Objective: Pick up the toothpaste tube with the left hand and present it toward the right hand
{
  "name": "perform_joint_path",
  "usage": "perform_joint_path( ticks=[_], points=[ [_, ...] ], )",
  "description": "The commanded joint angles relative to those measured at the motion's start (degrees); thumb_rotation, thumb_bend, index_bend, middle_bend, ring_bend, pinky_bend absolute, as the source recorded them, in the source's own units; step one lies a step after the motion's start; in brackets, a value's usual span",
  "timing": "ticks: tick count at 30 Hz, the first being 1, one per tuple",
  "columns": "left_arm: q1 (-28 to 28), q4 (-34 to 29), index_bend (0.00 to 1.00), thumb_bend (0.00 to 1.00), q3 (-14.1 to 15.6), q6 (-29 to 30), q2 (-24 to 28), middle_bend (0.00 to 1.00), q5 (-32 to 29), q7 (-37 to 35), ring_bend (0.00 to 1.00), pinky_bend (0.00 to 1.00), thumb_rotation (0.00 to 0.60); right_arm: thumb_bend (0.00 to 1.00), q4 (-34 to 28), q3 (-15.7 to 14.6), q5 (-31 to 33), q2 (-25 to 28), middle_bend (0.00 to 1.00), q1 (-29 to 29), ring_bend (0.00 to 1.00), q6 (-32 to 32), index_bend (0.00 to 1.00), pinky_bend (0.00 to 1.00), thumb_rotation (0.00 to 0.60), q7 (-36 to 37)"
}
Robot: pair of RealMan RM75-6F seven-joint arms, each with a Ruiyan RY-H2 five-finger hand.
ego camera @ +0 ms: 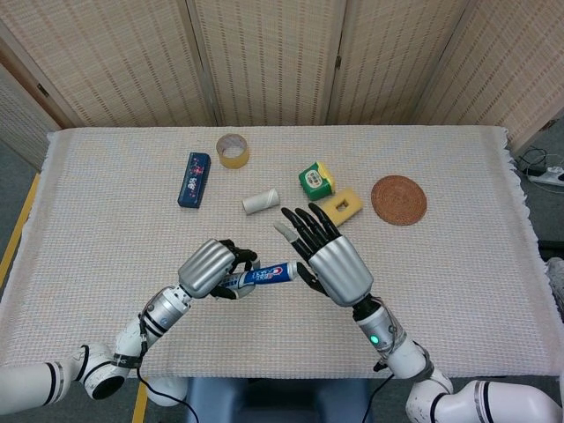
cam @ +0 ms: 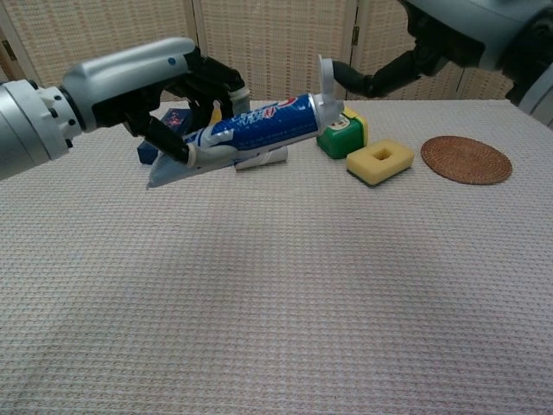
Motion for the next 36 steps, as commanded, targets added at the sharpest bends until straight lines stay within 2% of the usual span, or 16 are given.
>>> perform_joint_path(
  ticks=[1, 5, 11, 16, 22, 25, 27, 30, 32, 36],
  points=[
    [0.2, 0.3, 0.75, 0.69, 0.0, 0.2, -0.1, 0.76, -0.2, -0.1, 0.71, 0.55, 0.6, 0.48, -0.1, -0.1, 0.1, 0.2, 0.04, 0.0, 0.07, 0.0, 0.0, 0.0, 0.6, -0.1],
    [0.7, 2.0, 0.75, 0.69, 0.5, 0.6, -0.5, 0.76, -0.3, -0.6, 0.71, 0.54, 0.6, 0.48, -0.7, -1.2, -0.7, 2.0, 0.04, -1.6, 0.07, 1.7, 0.0, 0.0, 0.6, 1.0],
    [1.6, 9.3, 0.73, 0.69, 3.1, 1.1, -3.5, 0.76, 1.4, 2.2, 0.69, 0.53, 0.6, 0.48, -0.4, -3.1, -3.1, 6.4, 0.04, -6.0, 0.08, 7.5, 0.0, 0.0, 0.6, 5.2],
    [1.6, 20.0, 0.72, 0.69, 5.8, 0.0, -9.7, 0.76, 3.2, 8.4, 0.66, 0.49, 0.6, 0.48, -0.1, -3.7, -4.3, 10.0, 0.04, -9.4, 0.08, 11.8, 0.0, 0.0, 0.6, 7.7],
    [1.0, 28.8, 0.7, 0.68, 5.3, -2.0, -17.1, 0.74, 1.6, 9.7, 0.63, 0.47, 0.6, 0.48, 2.2, -3.7, -2.6, 11.1, 0.05, -11.3, 0.08, 13.2, 0.0, 0.0, 0.6, 12.8],
    [0.5, 30.8, 0.6, 0.61, 4.7, -4.0, -19.0, 0.67, 0.0, 12.1, 0.55, 0.43, 0.6, 0.48, 3.5, -3.9, -2.2, 11.2, 0.05, -11.8, 0.08, 12.9, 0.0, 0.0, 0.6, 13.9],
    [0.4, 30.6, 0.42, 0.54, 4.2, -4.6, -19.3, 0.53, -1.0, 15.7, 0.4, 0.36, 0.6, 0.48, 4.1, -3.9, -2.1, 11.4, 0.04, -12.1, 0.08, 13.1, 0.0, 0.0, 0.6, 14.5],
    [0.8, 28.7, 0.23, 0.48, 3.7, -5.2, -18.7, 0.36, -2.6, 18.4, 0.24, 0.27, 0.6, 0.48, 4.9, -3.6, -1.1, 12.1, 0.05, -12.7, 0.08, 13.4, 0.0, 0.0, 0.6, 15.4],
    [1.4, 26.4, 0.18, 0.47, 3.5, -5.2, -17.2, 0.31, -3.5, 19.5, 0.2, 0.25, 0.6, 0.48, 5.5, -3.6, -0.6, 12.7, 0.05, -13.2, 0.08, 13.3, 0.0, 0.0, 0.6, 16.3],
    [4.3, 20.2, 0.17, 0.47, 3.5, -2.0, -12.3, 0.29, -5.0, 21.4, 0.19, 0.24, 0.6, 0.48, 7.6, -4.8, 0.0, 14.9, 0.05, -14.2, 0.08, 12.1, 0.0, 0.0, 0.6, 19.2]
  ],
)
